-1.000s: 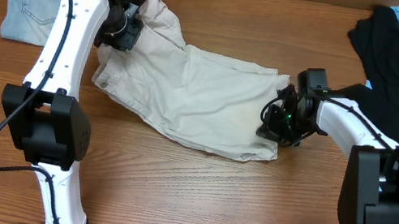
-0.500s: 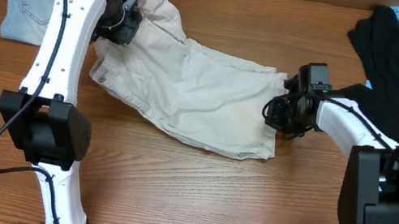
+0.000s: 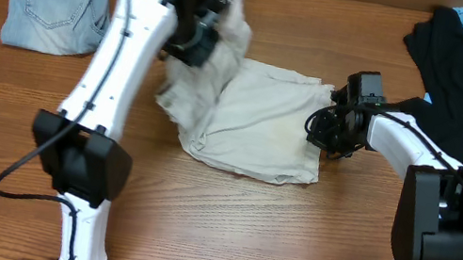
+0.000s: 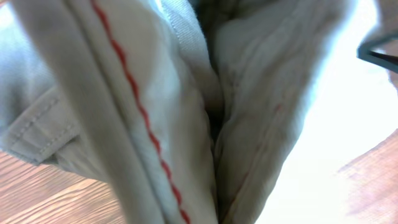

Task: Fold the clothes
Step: 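Fold the left end rightward over the shorts with the left gripper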

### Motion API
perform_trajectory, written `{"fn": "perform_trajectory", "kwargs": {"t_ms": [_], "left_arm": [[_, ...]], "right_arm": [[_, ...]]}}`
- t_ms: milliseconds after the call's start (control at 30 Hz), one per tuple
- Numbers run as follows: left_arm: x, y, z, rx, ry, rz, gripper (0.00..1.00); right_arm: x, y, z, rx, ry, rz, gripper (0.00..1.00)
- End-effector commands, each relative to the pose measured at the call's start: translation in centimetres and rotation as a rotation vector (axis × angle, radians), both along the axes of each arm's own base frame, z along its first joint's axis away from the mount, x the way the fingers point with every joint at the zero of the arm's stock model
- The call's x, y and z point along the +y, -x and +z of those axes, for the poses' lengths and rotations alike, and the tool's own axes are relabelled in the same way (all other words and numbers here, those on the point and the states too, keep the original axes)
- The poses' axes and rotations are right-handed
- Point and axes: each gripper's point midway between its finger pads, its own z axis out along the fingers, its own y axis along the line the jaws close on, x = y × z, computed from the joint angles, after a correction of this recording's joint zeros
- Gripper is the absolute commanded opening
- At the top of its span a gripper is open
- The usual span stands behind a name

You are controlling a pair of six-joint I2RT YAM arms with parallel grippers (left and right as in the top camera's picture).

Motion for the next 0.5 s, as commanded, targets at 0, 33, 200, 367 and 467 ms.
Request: {"fn": "perform_trajectory", "kwargs": {"t_ms": [0,33,200,367,467], "left_arm": [[-3.3,0.5,0.3,-0.002,0.040,-0.001,0.04],[-3.9,0.6,-0.2,0.010,0.039,-0.004,0.04],[-7.8,0.9,-4.4,0.100,0.067,-0.021,0.04],[-11.9,1.2,-6.7,0.148,0.160,-0.084,0.04],[-13.8,1.3,-6.6,0.136,0.209,-0.107,0.04]], "right_arm": [[-0.8,0.9,-3.4,0.065,0.063,-0.013,0.04],[-0.8,0.9,-3.4,0.065,0.063,-0.013,0.04],[-0.8,0.9,-3.4,0.064,0.063,-0.013,0.04],[-0.8,0.9,-3.4,0.065,0.063,-0.014,0.04],[-0.8,0.9,-3.4,0.064,0.063,-0.014,0.04]]}}
